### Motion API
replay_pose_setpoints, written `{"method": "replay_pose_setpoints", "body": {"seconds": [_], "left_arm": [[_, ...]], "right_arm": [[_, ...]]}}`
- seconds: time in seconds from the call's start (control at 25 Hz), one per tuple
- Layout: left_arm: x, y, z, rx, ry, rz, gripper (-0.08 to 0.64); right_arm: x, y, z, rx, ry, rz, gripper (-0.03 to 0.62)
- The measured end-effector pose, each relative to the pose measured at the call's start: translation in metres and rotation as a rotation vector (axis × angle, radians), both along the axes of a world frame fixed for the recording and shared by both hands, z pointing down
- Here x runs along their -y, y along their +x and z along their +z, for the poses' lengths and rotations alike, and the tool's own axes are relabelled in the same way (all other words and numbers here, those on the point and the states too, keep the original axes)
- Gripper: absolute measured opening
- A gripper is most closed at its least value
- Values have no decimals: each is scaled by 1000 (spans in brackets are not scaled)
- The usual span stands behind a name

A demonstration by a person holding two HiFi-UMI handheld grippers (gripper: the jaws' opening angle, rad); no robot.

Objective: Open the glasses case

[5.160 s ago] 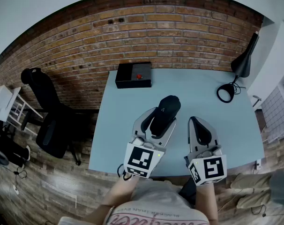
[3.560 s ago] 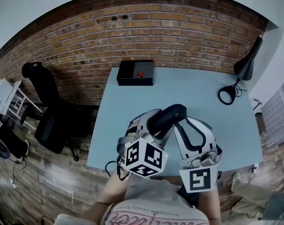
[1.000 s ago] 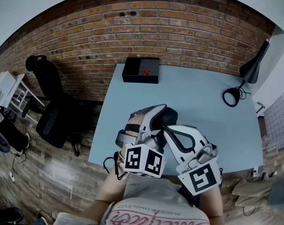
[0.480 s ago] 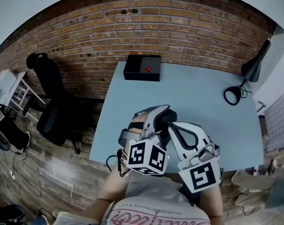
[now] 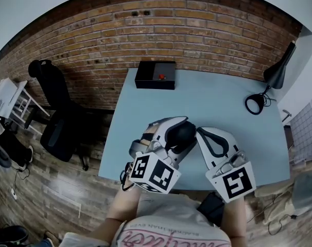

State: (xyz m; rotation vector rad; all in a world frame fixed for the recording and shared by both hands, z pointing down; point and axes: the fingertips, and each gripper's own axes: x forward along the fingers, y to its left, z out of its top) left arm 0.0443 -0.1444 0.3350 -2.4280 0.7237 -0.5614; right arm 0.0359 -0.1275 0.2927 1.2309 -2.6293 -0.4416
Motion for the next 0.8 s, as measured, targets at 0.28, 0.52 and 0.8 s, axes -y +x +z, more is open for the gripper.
{"method": "replay_pose_setpoints", "body": {"seconds": [0.28,0.52,0.8], "left_arm": [[-6,1,-6,-82,-43,60,273],[4,1,-3,-12,-10,-37,275],[13,1,7,60,-34,-101,273]], "right_arm": [[-2,6,-1,89,-52,-24,18],[-13,-5,-3,137,-125,-105,18],[-23,-19,-7,149,-116,-143,17]]}}
